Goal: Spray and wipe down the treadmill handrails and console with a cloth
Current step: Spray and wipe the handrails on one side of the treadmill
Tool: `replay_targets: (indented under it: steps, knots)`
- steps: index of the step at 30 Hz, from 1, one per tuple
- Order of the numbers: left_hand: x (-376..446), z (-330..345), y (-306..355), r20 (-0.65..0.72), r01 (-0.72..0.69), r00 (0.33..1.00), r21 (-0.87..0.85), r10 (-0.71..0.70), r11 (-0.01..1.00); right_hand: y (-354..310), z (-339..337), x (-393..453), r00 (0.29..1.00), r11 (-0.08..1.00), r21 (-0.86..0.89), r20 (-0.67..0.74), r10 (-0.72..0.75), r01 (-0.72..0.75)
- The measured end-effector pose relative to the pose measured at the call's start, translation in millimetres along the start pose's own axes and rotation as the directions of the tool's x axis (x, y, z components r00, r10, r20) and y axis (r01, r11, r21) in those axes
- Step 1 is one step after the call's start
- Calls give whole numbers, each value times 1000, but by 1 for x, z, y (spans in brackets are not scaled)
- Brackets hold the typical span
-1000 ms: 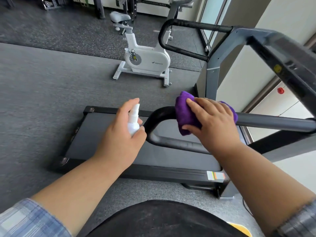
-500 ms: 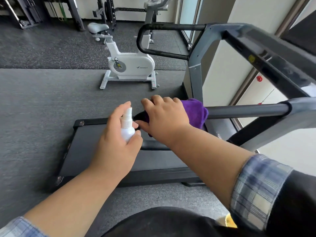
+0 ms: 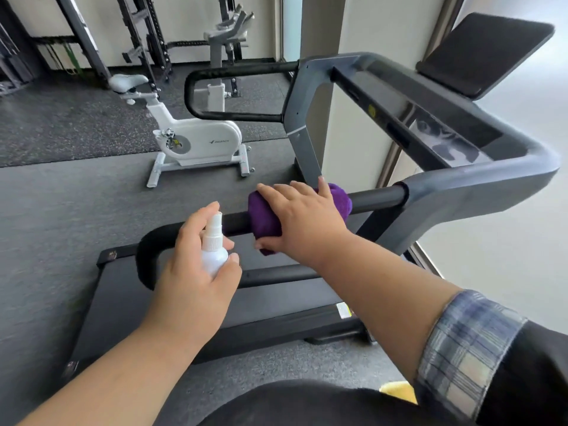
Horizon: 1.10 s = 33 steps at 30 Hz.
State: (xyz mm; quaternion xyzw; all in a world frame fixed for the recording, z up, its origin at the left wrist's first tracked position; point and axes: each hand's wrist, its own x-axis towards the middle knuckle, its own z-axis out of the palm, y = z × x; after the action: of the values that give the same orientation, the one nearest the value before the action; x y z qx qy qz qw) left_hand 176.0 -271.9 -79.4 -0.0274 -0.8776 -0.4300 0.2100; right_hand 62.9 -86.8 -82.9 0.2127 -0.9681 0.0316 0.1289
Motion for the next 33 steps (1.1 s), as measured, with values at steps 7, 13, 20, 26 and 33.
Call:
replay_targets:
  steps: [7,13,20,26,33]
  knots:
    - [-10,50,39,40,35,999,1,-35,999,113,-10,-35,994,997,13,-83,71,-70]
    - [-22,78,59,52,85,995,37,-87,996,119,1,-37,979,1000,-14,-202,19,-22]
    - [-32,127,82,-116,94,989,-35,-97,995,66,2,-10,982,984,-55,-67,-175,172]
    - [-33,136,103,-87,90,992,-18,-91,996,109,-5,-12,978,977,50,-26,-208,209]
    - [-45,129,95,-138,183,972,-47,-188,982,134,-5,-21,990,992,6,-73,-123,124]
